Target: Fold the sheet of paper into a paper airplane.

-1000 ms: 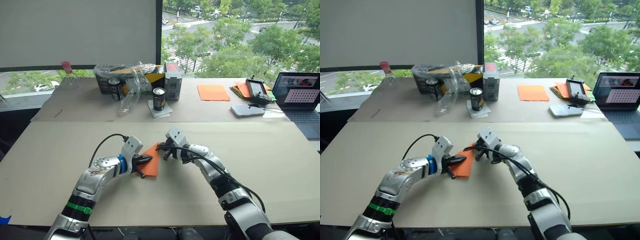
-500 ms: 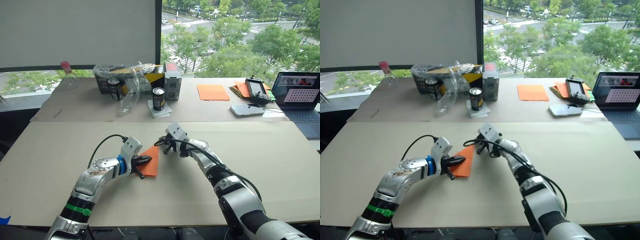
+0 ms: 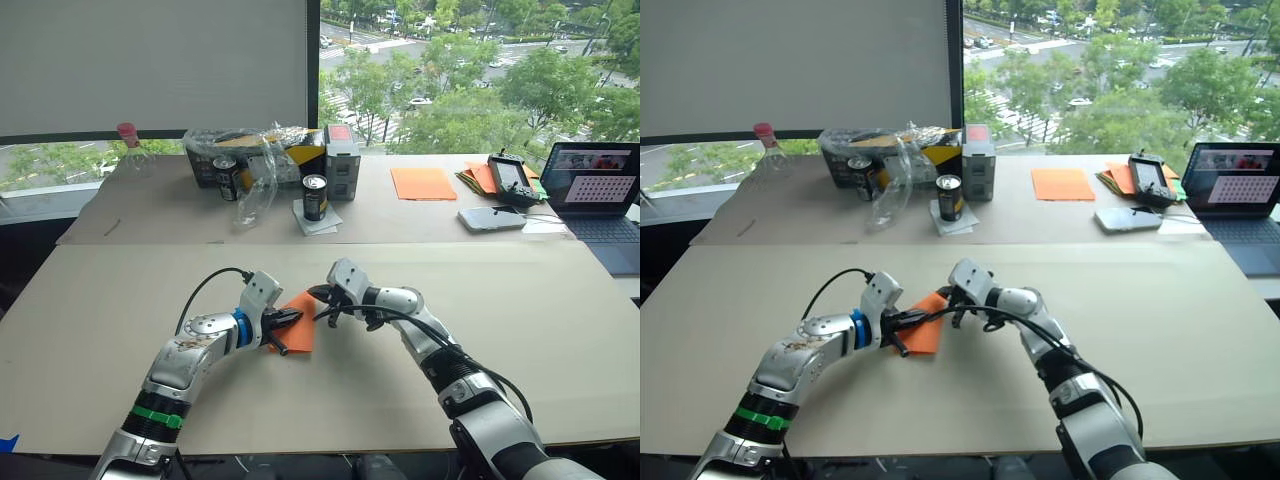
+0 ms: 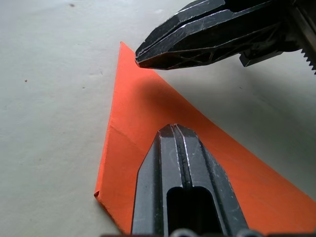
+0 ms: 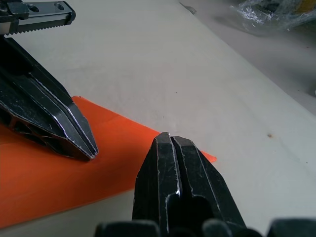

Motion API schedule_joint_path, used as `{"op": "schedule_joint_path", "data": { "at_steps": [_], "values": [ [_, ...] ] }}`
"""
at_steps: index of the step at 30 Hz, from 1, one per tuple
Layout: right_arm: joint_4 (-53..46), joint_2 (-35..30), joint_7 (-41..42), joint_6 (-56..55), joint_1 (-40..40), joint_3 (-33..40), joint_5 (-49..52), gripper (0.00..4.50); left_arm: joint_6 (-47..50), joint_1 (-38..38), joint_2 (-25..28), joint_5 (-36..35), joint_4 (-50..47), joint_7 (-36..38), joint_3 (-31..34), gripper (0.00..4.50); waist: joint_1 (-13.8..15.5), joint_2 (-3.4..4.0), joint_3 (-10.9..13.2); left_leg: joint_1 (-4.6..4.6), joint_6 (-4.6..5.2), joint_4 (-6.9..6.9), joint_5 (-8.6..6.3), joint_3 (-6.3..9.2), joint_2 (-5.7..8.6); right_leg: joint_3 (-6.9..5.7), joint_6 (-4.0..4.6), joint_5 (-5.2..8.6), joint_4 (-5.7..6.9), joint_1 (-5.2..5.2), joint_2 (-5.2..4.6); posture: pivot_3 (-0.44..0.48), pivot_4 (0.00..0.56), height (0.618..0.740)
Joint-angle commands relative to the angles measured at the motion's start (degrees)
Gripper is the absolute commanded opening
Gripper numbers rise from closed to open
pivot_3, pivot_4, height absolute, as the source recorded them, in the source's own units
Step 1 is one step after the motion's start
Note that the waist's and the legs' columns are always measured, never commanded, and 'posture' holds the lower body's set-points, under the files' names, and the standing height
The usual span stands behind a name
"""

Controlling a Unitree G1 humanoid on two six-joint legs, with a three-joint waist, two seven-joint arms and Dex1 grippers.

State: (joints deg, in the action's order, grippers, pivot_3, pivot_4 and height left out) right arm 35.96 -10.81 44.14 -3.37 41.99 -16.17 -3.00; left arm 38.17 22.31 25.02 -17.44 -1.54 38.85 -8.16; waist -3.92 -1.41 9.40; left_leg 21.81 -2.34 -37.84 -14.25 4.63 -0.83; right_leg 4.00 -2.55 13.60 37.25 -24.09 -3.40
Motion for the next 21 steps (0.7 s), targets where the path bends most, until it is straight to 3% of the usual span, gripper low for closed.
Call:
{"op": "schedule_joint_path", "data": {
  "at_steps": [1, 12, 21],
  "values": [
    [0.32, -0.02, 1.27, -0.87, 0.47, -0.89, -0.98, 0.00, 0.75, -0.30, 0.47, 1.14, 0.52, -0.39, -0.25, 0.03, 0.01, 0.00, 0.00, 0.00, 0.00, 0.00, 0.00, 0.00, 0.00, 0.00, 0.00, 0.00, 0.00, 0.00, 0.00, 0.000, 0.150, 0.730],
    [-10.33, -3.50, 6.87, 2.59, -9.71, -3.15, -0.42, 0.00, 1.62, 0.78, 1.92, 0.52, 0.71, 2.25, -0.36, 0.03, 0.07, 0.00, -0.01, -0.07, 0.00, 0.00, 0.00, 0.00, 0.00, 0.00, -0.01, 0.01, -0.03, 0.09, 0.00, 0.000, 0.150, 0.730],
    [-19.73, -5.25, 9.61, 5.58, -12.97, -5.28, -0.89, 0.00, 1.85, 1.89, 2.23, 0.43, 1.66, 3.41, -0.02, 0.03, 0.15, 0.00, -0.01, -0.12, 0.00, 0.00, -0.01, 0.00, 0.00, -0.01, -0.02, 0.01, -0.05, 0.15, 0.01, 0.000, 0.150, 0.730]
  ]
}}
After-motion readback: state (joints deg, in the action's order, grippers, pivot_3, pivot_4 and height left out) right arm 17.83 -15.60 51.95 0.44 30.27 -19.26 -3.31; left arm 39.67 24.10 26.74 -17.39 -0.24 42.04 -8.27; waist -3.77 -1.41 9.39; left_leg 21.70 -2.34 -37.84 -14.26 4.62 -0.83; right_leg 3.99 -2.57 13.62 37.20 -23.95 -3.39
